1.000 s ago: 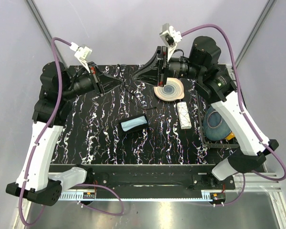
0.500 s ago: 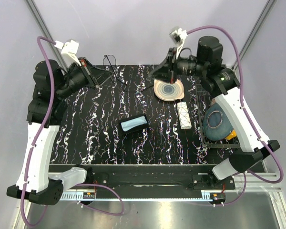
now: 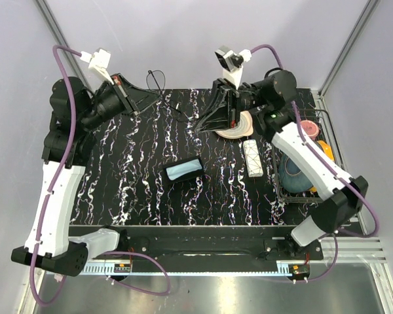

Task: Organize the sunglasses
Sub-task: Fold the left temple of the sunglasses with the sunglasses, then rotate the opened sunglasses case at the center of the board.

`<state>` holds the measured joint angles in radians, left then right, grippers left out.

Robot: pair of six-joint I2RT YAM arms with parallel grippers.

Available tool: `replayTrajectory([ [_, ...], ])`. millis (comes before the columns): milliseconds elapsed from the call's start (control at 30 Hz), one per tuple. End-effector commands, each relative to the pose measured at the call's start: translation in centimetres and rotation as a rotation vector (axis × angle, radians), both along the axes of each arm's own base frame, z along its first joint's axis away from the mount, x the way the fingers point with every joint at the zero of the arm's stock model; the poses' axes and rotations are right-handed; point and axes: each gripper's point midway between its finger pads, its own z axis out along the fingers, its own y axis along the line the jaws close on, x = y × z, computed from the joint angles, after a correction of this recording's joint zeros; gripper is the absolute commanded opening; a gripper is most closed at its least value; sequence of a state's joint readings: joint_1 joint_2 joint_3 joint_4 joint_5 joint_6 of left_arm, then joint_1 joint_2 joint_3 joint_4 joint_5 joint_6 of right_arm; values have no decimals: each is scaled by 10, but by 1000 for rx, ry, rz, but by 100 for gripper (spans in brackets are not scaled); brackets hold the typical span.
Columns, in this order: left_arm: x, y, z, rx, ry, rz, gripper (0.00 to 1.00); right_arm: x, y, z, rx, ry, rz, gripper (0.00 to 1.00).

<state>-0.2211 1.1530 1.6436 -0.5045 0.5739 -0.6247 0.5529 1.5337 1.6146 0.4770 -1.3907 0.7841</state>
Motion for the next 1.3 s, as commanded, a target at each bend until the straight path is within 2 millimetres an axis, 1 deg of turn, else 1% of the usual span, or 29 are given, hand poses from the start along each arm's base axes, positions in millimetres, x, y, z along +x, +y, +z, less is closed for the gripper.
replayTrajectory([
  [0, -8, -10, 8, -32, -45, -91, 0, -27, 5, 28, 69, -83, 135, 17],
  [33, -9, -10, 8, -29, -48, -92, 0, -25, 8, 30, 70, -68, 135, 17],
  [67, -9, -11, 4, -25, -42, -98, 0, -22, 11, 36, 93, -60, 124, 16],
  [100, -12, -12, 3, -23, -42, -107, 0, -15, 16, 34, 93, -37, 116, 15],
  [167, -12, -12, -3, -18, -29, -113, 0, -4, 24, 38, 100, 9, 84, 13],
  [200, -15, -13, -4, -18, -29, -124, 0, 4, 29, 37, 96, 34, 64, 11],
  [233, -17, -14, -6, -18, -24, -130, 0, 12, 35, 35, 115, 6, 34, 10],
  [267, -18, -15, -9, -17, -15, -139, 0, 24, 42, 33, 84, 88, -17, 10],
  [300, -21, -16, -11, -16, -15, -154, 0, 30, 48, 30, 73, 103, -43, 9],
  [333, -22, -17, -13, -15, -9, -161, 0, 40, 54, 26, 78, 68, -84, 9],
  [367, -23, -18, -15, -14, -5, -167, 0, 48, 59, 23, 38, 121, -133, 9],
  [433, -27, -20, -17, -10, -5, -185, 0, 56, 68, 15, 22, 96, -182, 10],
  [500, -27, -21, -20, -3, 0, -188, 0, 69, 75, 9, -20, 147, -243, 10],
  [700, -29, -21, -19, 9, -10, -204, 0, 96, 87, -12, -109, 242, -357, 11],
  [767, -27, -19, -19, 20, -16, -186, 0, 104, 86, -15, -132, 245, -415, 11],
  [833, -17, -11, -31, 46, 36, -103, 0, 109, 82, -8, -115, 220, -473, 11],
  [867, -13, -7, -34, 66, 47, -66, 0, 120, 78, -7, -113, 227, -555, 11],
  [900, -6, 0, -46, 90, 95, -9, 0, 122, 71, 2, -98, 218, -603, 15],
  [933, -4, 4, -52, 101, 113, 14, 0, 127, 66, 6, -92, 219, -647, 18],
  [967, 0, 7, -61, 112, 140, 44, 0, 138, 58, 5, -100, 234, -726, 21],
  [1000, 2, 14, -68, 125, 160, 90, 0, 144, 47, 9, -98, 240, -773, 27],
  [1033, 4, 17, -80, 136, 191, 112, 0, 150, 40, 7, -108, 259, -812, 29],
  [1067, 5, 19, -86, 137, 211, 131, 0, 160, 32, -6, -153, 302, -881, 32],
  [1100, 5, 24, -90, 140, 221, 160, 0, 171, 18, -13, -172, 328, -933, 33],
  [1133, 6, 26, -103, 149, 253, 176, 0, 176, 12, -27, -210, 355, -964, 38],
  [1167, 5, 29, -109, 148, 275, 195, 0, 185, 6, -52, -261, 378, -1004, 40],
  [1200, 5, 34, -116, 157, 290, 229, 0, 188, 1, -65, -289, 379, -1028, 41],
  [1233, 5, 37, -131, 169, 325, 243, 0, 198, -7, -83, -332, 358, -1081, 45],
  [1267, 4, 38, -140, 166, 358, 258, 0, 202, -10, -115, -402, 366, -1104, 45],
])
